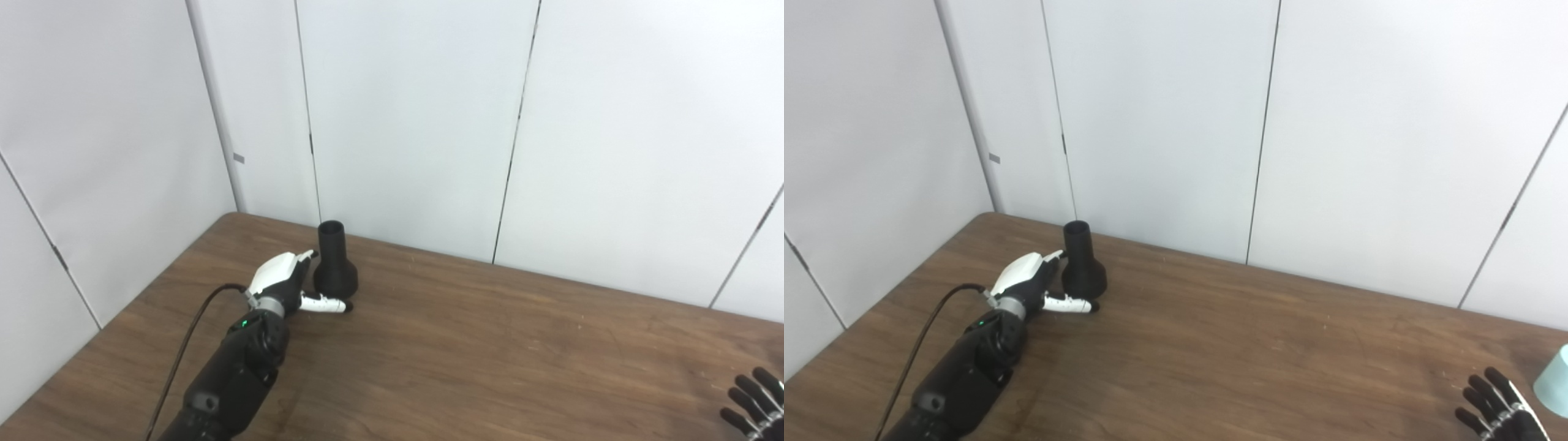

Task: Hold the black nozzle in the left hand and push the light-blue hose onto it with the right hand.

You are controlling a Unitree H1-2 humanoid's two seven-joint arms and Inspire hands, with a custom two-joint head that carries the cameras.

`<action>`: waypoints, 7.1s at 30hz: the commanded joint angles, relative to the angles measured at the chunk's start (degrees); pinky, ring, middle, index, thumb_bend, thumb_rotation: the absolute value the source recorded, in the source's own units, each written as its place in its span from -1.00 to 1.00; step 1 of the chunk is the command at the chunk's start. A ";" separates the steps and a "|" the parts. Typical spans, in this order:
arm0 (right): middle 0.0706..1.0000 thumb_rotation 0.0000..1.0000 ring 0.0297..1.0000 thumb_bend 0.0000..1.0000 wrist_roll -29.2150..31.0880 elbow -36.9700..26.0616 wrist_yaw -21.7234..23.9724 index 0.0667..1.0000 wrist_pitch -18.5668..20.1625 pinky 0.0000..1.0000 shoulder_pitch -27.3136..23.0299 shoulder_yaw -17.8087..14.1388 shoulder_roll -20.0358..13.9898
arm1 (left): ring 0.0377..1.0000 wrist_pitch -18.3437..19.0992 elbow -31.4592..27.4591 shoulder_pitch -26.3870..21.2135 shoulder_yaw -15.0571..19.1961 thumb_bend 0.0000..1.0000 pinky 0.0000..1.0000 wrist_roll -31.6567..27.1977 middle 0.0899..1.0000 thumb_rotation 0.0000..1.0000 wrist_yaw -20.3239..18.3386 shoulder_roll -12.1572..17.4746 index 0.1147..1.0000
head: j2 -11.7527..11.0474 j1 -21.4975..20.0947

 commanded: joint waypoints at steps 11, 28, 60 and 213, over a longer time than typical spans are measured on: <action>0.76 0.77 0.77 0.25 -1.04 1.32 -0.79 0.86 1.12 0.58 4.03 0.94 1.24 | 0.95 -0.32 5.69 -6.56 0.06 0.90 1.00 -3.88 0.86 -0.13 1.38 0.45 0.81 | 0.60 0.22; 0.74 0.78 0.76 0.23 -1.08 -0.05 -0.94 0.87 1.78 0.61 4.09 1.05 1.22 | 0.84 -3.33 5.94 -6.53 -3.09 0.81 1.00 -4.93 0.66 -0.45 0.64 0.38 0.56 | 1.55 -0.67; 0.73 0.81 0.80 0.21 -2.95 -1.15 -2.28 0.88 2.58 0.73 4.01 1.71 1.75 | 0.38 -7.87 6.29 -5.23 -5.26 0.04 0.96 -3.52 -0.04 -1.00 8.84 0.57 -0.23 | 2.14 -1.24; 0.76 -0.63 0.72 0.93 -63.64 27.11 8.33 0.71 31.98 0.39 -42.90 26.56 -25.98 | 0.28 -9.66 -29.69 14.78 -30.08 0.04 0.97 3.47 -0.05 -1.00 -22.26 -8.25 -0.21 | 2.22 -44.06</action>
